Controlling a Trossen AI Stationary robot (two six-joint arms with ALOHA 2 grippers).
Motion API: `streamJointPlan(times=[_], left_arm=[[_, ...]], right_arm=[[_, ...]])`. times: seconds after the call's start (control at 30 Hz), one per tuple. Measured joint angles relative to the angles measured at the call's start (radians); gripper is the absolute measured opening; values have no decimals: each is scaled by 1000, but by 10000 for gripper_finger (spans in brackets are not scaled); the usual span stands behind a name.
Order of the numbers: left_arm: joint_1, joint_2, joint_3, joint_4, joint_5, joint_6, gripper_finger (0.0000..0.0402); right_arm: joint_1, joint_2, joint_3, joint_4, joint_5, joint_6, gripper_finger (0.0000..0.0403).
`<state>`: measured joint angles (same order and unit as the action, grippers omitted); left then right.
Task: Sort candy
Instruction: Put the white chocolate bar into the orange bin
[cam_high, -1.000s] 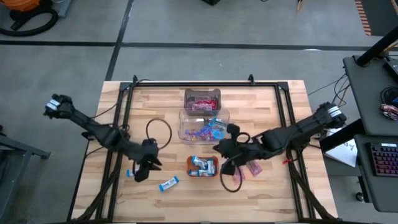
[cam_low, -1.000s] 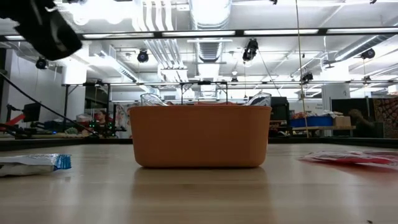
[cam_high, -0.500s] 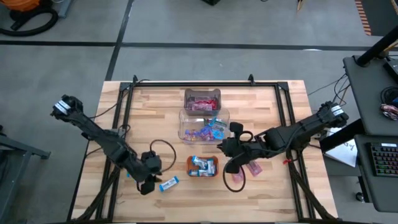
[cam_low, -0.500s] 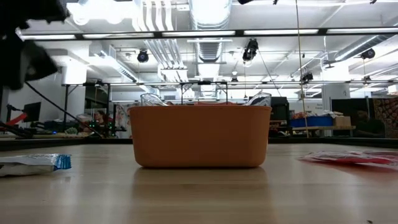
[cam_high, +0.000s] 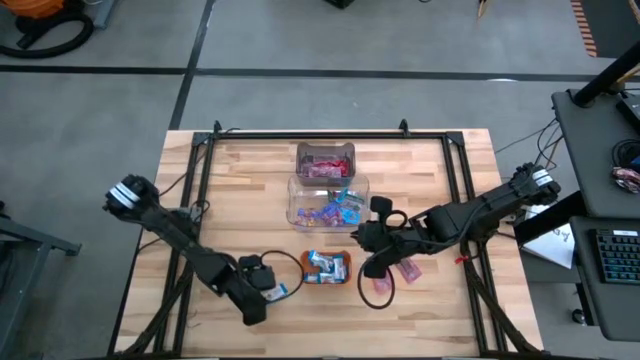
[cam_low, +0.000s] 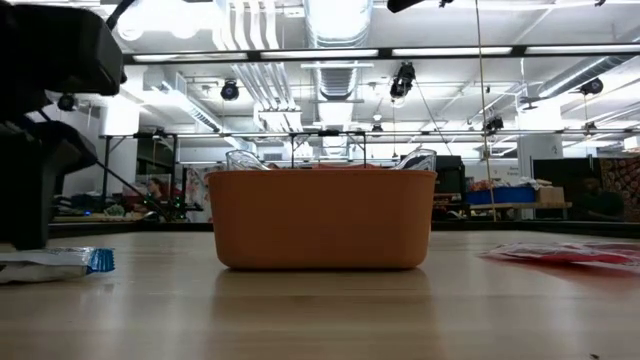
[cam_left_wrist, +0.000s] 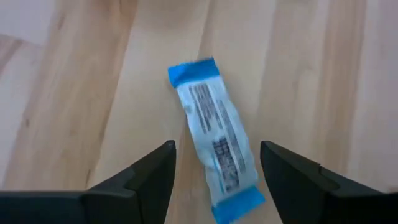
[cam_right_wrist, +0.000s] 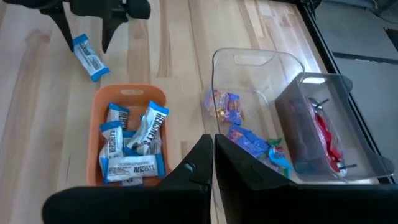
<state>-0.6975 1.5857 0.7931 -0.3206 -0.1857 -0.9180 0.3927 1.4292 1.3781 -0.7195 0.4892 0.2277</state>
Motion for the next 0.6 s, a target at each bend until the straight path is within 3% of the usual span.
streamJointPlan(times=[0.37, 0.47, 0.6], left_arm=[[-1, 76, 5, 33, -47, -8, 202], [-4, 73, -1, 32, -62, -2, 171], [-5, 67, -11, 29, -70, 9, 88]], right_arm=[[0, 0, 0, -12, 0, 22, 9], [0, 0, 0, -12, 0, 25, 9], [0, 1, -1, -11, 0, 44, 9]])
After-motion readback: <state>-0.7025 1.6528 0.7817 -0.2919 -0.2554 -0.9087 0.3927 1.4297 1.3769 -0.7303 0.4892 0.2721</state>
